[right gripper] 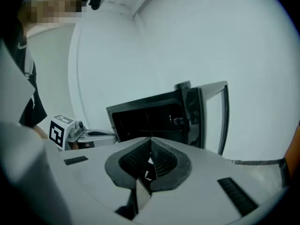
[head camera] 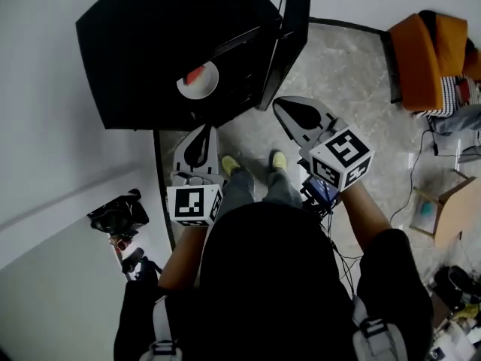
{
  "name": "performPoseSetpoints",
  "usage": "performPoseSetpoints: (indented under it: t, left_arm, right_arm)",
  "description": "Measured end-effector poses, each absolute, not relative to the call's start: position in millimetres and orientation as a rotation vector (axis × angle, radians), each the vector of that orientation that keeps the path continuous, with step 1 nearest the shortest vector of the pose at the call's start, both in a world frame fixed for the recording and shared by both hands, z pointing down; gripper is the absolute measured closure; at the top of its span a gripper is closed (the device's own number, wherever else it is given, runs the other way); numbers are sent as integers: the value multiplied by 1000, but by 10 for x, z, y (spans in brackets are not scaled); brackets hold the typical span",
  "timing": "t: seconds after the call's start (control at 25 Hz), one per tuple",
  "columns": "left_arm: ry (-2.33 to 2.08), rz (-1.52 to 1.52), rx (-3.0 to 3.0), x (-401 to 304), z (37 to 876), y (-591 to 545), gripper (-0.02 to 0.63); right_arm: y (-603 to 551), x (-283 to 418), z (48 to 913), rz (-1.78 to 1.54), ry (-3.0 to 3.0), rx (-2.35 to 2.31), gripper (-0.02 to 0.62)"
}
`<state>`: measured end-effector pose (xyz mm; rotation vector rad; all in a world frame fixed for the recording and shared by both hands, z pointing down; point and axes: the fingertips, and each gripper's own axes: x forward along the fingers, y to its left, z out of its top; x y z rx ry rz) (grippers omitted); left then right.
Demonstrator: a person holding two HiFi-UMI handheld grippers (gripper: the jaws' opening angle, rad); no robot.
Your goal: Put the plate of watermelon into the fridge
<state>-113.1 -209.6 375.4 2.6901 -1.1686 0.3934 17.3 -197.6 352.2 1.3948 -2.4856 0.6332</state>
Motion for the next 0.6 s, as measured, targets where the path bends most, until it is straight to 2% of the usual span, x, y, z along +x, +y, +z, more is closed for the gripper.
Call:
performPoseSetpoints:
  t: [0.32, 0.6]
  left_arm:
    - [-1216, 336, 2721, -572, 3280, -1772, 597]
    - [-1297, 349, 2699, -445, 3172, -1472, 597]
  right_arm:
    - [-1399, 1128, 2987, 447, -2439, 1406, 583]
    - [-957, 1718, 2966, 430, -2398, 1387, 583]
